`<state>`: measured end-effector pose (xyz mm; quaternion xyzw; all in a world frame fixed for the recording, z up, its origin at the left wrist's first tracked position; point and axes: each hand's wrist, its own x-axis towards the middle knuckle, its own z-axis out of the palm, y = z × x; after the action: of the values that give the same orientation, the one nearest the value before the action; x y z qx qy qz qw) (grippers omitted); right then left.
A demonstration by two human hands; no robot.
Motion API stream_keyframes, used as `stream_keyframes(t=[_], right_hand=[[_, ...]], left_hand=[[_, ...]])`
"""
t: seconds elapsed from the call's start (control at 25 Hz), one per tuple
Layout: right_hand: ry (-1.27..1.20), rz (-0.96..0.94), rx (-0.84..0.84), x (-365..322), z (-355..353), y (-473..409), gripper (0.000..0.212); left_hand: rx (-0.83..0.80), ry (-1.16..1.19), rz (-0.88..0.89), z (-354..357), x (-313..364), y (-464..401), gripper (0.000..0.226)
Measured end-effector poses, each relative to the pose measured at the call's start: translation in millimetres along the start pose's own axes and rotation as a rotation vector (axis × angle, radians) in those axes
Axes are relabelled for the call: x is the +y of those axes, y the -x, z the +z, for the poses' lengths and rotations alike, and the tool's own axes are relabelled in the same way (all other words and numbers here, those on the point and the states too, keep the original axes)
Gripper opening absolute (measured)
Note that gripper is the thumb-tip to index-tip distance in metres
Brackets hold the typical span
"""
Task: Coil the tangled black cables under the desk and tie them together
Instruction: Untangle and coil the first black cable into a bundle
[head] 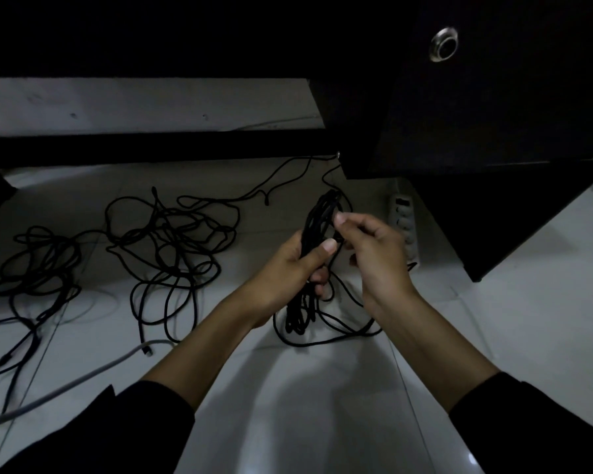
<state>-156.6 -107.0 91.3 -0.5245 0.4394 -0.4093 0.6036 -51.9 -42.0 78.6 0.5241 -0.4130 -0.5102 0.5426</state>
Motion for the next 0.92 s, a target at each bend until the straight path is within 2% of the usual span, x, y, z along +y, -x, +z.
stream_keyframes(t=[0.16,0.24,0.32,0.4,0.48,0.56,0.68,0.76,0.84,0.92], right_hand=[[-0.003,0.067,0.021,2,2,5,0.027],[0.022,0.158,-0.1,0,2,15,0.039],[0.09,0.208,-0.268,0,7,23,0.052],[0.096,0.213,-0.292,4,10,21,0.061],[0.051,0.242,-0.245,5,10,15,0.057],[0.022,0.244,-0.228,6,9,12,0.047],[0.003,0.2,-0.173,11,10,11,0.036],[-0.007,0.223,-0.097,12,9,7,0.033],[-0.023,0.22,-0.132,11,5,5,0.033],[-0.044,0.202,-0.24,11,2,7,0.038]], left_hand=[[0.117,-0.139,0.101,4,0,2,0.016],[0.147,-0.198,0.148,4,-2,2,0.023],[0.108,-0.332,0.205,3,-4,-1,0.028],[0.068,-0.46,0.197,2,-6,-4,0.026],[0.042,-0.591,0.158,0,-6,-5,0.024],[0.011,-0.675,0.14,1,-4,-4,0.032],[-0.002,-0.67,0.092,7,1,-2,0.051],[-0.004,-0.668,0.065,10,4,-4,0.049],[0.005,-0.711,0.065,8,4,-6,0.041],[0.033,-0.783,0.066,6,4,-8,0.038]])
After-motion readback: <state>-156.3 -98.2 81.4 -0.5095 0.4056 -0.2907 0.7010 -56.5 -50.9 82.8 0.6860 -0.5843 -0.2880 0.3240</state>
